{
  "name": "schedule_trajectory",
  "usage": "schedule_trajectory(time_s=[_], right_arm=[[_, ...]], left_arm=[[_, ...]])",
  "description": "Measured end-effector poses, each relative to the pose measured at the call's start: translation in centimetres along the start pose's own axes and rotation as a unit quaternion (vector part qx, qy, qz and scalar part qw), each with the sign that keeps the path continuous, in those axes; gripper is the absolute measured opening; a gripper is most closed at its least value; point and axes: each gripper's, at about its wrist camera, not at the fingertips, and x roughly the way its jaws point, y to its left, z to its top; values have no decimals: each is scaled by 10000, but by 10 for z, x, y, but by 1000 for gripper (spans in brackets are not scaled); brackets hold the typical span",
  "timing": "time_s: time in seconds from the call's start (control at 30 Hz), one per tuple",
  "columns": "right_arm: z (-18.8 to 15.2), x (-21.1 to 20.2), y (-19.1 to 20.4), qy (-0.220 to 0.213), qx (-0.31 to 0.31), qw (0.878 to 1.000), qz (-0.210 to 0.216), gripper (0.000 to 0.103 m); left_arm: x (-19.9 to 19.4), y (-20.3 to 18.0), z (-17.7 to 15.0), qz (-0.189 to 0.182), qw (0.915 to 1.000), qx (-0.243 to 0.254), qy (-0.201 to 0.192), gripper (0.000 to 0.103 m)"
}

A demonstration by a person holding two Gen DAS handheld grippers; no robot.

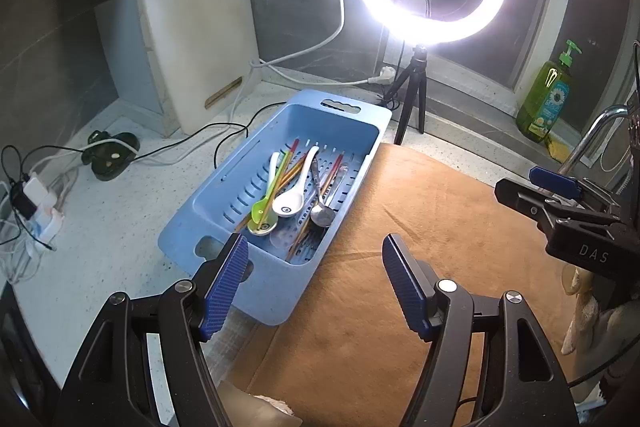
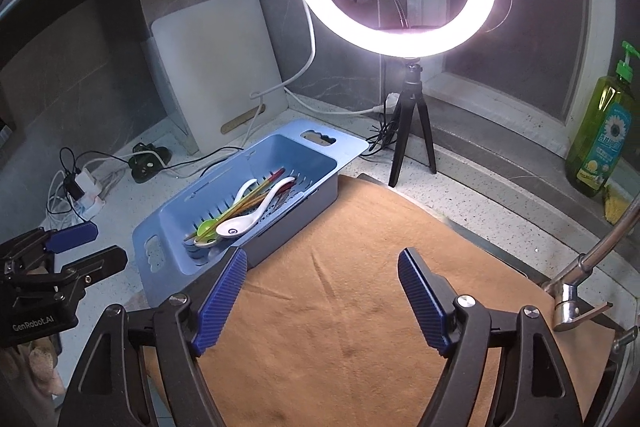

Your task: Organize utensils

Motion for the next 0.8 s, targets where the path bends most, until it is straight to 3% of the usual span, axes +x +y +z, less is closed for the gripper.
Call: schedule_trajectory(time_s=[0.8], right_arm=[[-4,-7,1,-48,41,10000,36,77]], left_arm=[[-5,-4,0,0,10000,7,30,70]])
